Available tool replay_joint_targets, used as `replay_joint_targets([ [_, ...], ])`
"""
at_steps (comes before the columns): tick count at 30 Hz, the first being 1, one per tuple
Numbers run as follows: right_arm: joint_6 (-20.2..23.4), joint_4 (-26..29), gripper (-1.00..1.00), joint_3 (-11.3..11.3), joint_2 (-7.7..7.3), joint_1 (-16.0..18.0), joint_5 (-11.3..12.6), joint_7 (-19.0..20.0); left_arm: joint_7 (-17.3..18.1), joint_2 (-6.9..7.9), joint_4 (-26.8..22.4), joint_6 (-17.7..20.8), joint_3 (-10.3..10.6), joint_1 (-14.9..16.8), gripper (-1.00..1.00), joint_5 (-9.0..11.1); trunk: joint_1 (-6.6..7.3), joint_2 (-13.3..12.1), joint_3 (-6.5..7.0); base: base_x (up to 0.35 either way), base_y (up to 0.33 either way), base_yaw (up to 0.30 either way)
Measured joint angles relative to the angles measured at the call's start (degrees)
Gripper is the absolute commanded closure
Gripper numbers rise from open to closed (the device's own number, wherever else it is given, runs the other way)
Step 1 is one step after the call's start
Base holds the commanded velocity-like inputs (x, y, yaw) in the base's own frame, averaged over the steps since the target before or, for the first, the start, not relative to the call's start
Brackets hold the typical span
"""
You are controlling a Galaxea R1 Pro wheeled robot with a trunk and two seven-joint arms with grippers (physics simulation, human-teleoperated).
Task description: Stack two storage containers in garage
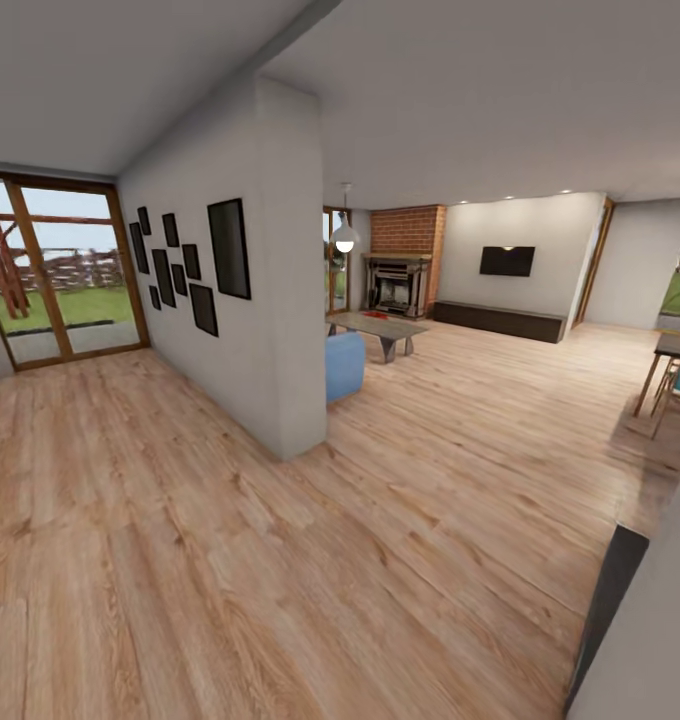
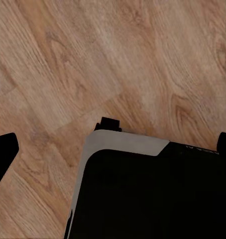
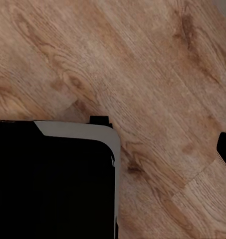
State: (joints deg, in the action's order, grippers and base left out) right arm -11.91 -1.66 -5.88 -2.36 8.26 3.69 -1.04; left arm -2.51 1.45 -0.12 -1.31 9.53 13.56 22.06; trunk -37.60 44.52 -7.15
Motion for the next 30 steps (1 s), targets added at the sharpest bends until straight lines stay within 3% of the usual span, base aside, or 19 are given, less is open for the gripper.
replay_joint_targets([
  [24, 0.08, -0.01, -1.00, 0.31, 0.14, 0.00, 0.30, -0.08, -0.03, 0.04, -0.05, -0.32, 0.00, 0.03, -1.00, -0.01, 0.00, 0.00, 0.00, 0.323, 0.000, -0.001],
  [30, 0.10, -0.01, -1.00, 0.24, 0.22, -0.01, 0.30, -0.06, -0.04, 0.04, -0.05, -0.32, -0.01, 0.01, -1.00, -0.02, 0.00, 0.00, 0.00, 0.323, 0.000, -0.186],
])
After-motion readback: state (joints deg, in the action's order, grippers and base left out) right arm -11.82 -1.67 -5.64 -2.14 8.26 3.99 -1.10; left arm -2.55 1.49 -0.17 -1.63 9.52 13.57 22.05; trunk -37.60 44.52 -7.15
